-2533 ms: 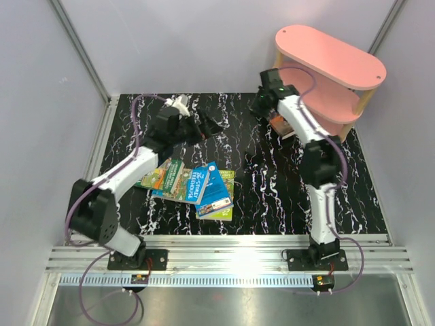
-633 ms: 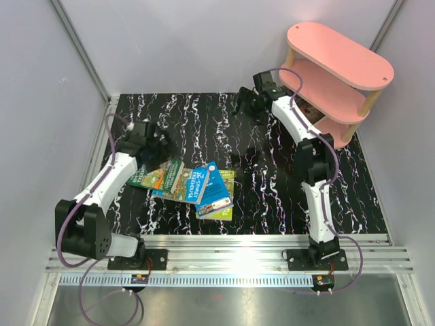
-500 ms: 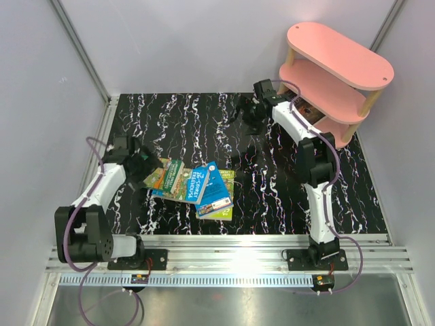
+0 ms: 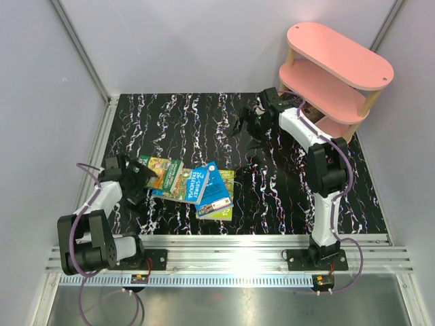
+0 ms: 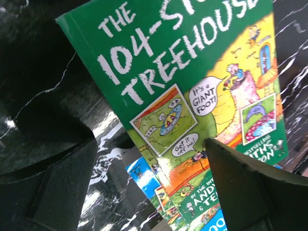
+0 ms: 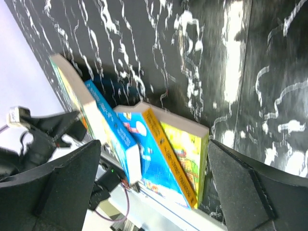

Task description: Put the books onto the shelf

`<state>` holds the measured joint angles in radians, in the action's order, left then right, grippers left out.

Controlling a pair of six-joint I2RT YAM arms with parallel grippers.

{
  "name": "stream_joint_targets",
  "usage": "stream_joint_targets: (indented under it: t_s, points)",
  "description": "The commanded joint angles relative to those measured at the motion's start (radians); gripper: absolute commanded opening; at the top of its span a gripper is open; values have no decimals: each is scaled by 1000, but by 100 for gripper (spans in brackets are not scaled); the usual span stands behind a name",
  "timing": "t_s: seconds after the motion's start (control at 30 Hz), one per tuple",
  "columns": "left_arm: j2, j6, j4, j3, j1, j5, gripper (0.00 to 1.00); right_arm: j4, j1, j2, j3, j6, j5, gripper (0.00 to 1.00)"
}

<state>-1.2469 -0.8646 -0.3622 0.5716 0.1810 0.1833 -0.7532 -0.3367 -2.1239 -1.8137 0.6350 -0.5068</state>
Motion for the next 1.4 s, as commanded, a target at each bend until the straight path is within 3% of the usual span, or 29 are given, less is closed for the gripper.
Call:
stream_joint_targets:
  t_s: [0.0, 0.17, 0.23, 0.3, 0.33, 0.43, 0.6, 0.67, 0.77, 0.97, 1.1, 1.37]
  points:
    - [-46, -20, 144, -30, 17, -36, 99, -20, -2, 104, 72, -40, 1, 100]
    - [-212, -51, 330, -44, 21, 8, 98, 17, -2, 154, 163, -11, -6, 100]
    - [-246, -42, 351, -18, 21, 16, 89, 28, -2, 160, 171, -3, -13, 100]
    - [-270, -36, 383, 5, 20, 25, 75, 49, -2, 168, 174, 6, -30, 100]
    - [-298, -34, 391, 13, 21, 36, 60, 57, -2, 171, 177, 9, -35, 100]
    - [-357, -21, 407, 56, 21, 71, 39, 87, -2, 176, 185, 31, -47, 100]
    - [-417, -13, 451, 103, 21, 113, 16, 118, -2, 185, 200, 48, -53, 100]
    - [-425, -10, 444, 128, 21, 136, 0, 130, -2, 194, 208, 57, -61, 100]
    - [-398, -24, 439, 175, 14, 162, 0, 266, -5, 200, 237, 141, -157, 100]
    - [-333, -100, 321, 335, -49, 122, 0, 538, -34, 180, 307, 474, -240, 100]
    - [-318, -221, 341, 372, -90, 110, 0, 571, -73, 145, 252, 567, -256, 100]
    - [-378, -326, 313, 528, -213, 38, 0, 545, -120, 94, 194, 683, -243, 100]
